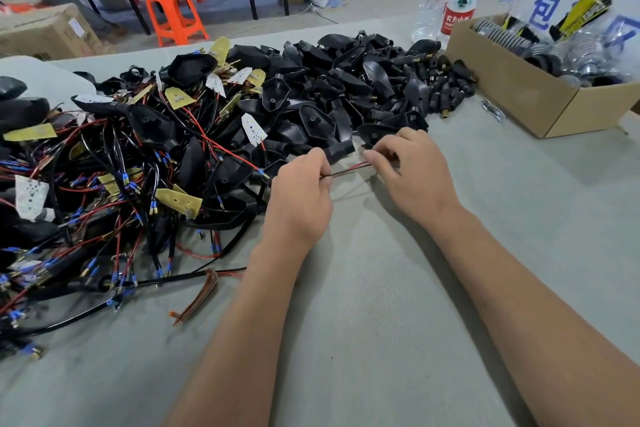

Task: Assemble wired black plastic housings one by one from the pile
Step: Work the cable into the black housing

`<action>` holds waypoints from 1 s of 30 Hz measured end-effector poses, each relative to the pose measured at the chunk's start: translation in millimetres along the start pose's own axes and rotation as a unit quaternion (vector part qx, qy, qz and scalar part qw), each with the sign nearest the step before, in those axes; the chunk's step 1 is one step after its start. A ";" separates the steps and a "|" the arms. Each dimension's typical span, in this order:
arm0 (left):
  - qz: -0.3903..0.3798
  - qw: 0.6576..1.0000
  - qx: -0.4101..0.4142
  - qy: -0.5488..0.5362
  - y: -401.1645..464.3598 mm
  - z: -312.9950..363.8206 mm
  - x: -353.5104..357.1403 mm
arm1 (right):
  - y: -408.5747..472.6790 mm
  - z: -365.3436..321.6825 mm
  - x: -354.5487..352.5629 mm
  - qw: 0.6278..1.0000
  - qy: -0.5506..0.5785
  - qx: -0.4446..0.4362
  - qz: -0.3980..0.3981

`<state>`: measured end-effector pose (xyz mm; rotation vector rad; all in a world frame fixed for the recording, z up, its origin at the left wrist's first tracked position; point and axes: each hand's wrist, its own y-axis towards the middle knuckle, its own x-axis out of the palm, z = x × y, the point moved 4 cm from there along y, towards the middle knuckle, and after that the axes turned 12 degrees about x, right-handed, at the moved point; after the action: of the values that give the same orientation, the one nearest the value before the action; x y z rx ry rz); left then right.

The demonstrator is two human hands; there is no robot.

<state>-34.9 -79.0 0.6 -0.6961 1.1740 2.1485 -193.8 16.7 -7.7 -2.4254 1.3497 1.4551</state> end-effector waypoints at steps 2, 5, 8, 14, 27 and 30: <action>0.002 1.000 -0.011 -0.002 0.4 0.8 0.9 | 0.8 2.1 0.7 1.000 -0.004 0.015 -0.020; 0.006 1.000 -0.026 -0.002 0.6 2.3 2.5 | -0.2 2.9 1.0 0.999 -0.009 0.024 -0.029; 0.027 0.998 -0.049 0.001 -0.3 -1.7 1.6 | 0.1 4.2 1.9 0.999 -0.013 0.026 -0.042; 0.001 1.000 0.011 0.029 1.4 7.9 7.9 | -3.5 -15.3 -5.4 0.988 0.127 -0.058 -0.071; 0.037 0.991 -0.088 -0.091 5.4 -7.7 19.3 | -3.2 -5.6 -0.4 0.930 0.336 0.076 -0.130; 0.018 0.992 -0.065 -0.108 7.3 -4.0 19.2 | -3.6 -7.9 0.4 0.938 0.313 0.051 -0.143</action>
<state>-52.7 -81.1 -10.3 -0.4848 0.9476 2.2807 -185.6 15.6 -4.9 -2.9770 1.0143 0.5460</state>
